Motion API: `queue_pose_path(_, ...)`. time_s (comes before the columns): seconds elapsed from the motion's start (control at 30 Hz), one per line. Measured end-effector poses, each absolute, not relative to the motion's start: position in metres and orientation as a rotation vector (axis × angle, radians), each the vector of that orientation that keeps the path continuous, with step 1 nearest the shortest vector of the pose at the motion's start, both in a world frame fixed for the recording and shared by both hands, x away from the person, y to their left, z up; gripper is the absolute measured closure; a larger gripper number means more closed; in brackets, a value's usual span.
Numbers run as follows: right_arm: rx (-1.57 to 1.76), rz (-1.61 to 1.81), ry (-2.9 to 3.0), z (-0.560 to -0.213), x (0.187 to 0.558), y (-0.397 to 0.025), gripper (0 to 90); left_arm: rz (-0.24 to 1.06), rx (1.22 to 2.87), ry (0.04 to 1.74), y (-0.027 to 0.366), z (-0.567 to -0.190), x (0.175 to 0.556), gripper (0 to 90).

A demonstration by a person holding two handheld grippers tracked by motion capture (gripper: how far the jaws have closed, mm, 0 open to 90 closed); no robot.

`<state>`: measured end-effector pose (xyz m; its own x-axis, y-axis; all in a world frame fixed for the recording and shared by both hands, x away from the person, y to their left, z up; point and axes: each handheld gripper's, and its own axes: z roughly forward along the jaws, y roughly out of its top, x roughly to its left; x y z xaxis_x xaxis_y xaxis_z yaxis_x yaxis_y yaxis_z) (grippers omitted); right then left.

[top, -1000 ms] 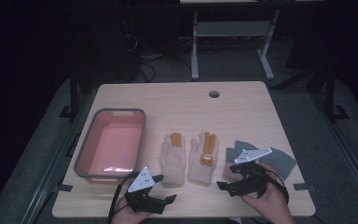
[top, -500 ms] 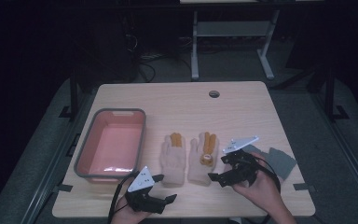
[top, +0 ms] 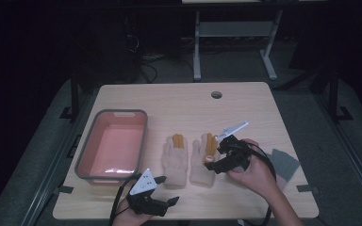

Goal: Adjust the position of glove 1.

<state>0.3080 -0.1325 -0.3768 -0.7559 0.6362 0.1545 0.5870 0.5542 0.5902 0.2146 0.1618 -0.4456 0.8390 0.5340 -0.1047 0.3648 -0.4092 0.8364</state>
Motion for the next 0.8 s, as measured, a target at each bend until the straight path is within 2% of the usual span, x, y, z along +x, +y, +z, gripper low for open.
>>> queue_pose_path(0.43, 1.033, 0.878, 2.747, -0.378, 0.33, -0.112, 24.8, 0.207, 2.034, 0.682, 0.163, -0.446, 0.215, 19.5)
queue_pose_path(0.63, 1.049, 0.778, 2.795, -0.394, 0.345, -0.104, 27.5, 0.211, 2.031, 0.681, 0.163, -0.445, 0.215, 19.5)
queue_pose_path(0.73, 1.064, 0.731, 2.81, -0.403, 0.35, -0.103, 30.0, 0.209, 2.03, 0.684, 0.163, -0.446, 0.215, 19.4)
queue_pose_path(0.8, 1.086, 0.711, 2.815, -0.409, 0.354, -0.103, 35.5, 0.209, 2.03, 0.683, 0.163, -0.445, 0.215, 19.4)
